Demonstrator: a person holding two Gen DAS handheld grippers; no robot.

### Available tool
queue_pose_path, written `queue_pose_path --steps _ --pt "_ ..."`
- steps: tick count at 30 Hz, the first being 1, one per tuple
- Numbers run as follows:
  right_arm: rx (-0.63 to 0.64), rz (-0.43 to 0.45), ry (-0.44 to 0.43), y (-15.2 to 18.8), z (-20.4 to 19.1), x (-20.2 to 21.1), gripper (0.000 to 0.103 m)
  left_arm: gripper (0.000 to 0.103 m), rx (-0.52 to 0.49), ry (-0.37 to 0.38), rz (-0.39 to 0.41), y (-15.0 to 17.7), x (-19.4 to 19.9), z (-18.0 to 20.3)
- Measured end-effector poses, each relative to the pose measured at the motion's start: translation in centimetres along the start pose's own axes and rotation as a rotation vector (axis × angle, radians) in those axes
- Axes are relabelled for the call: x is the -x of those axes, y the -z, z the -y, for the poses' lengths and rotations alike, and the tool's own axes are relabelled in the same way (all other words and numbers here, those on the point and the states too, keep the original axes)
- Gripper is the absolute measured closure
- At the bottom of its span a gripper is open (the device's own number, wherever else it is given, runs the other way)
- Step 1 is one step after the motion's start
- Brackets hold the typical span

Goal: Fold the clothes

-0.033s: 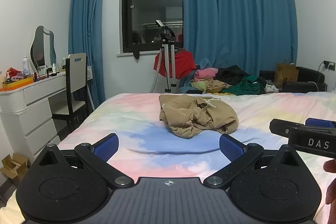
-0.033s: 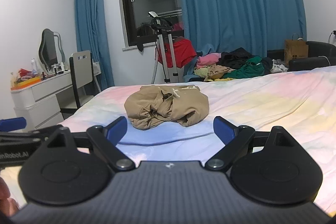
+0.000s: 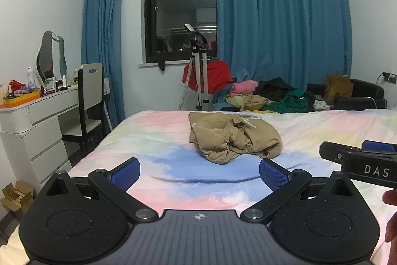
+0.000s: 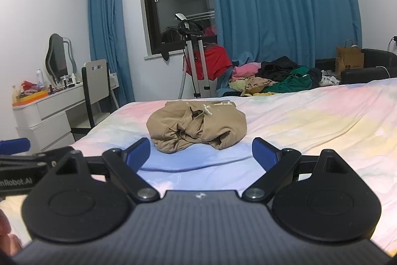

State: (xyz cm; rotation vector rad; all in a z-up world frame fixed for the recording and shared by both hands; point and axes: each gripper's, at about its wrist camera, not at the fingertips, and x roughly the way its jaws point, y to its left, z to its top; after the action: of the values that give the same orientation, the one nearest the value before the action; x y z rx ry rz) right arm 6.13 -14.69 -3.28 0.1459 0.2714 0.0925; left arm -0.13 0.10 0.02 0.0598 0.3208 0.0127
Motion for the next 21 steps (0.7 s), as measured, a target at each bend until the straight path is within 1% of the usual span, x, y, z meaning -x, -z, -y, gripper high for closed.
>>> queue_pose_path --steps 5,16,21 --pt "0.008 0.009 -0.007 0.0 -0.1 -0.1 0.013 0.000 -0.003 -0.007 0.010 0.1 0.3 -0.3" --pt "0.022 0.004 0.014 0.4 -0.2 0.0 0.013 0.000 -0.011 -0.024 0.032 0.3 1.1 -0.9" --pt "0.019 -0.005 0.016 0.5 0.0 -0.4 0.012 0.000 -0.015 -0.025 0.024 0.2 0.8 -0.7"
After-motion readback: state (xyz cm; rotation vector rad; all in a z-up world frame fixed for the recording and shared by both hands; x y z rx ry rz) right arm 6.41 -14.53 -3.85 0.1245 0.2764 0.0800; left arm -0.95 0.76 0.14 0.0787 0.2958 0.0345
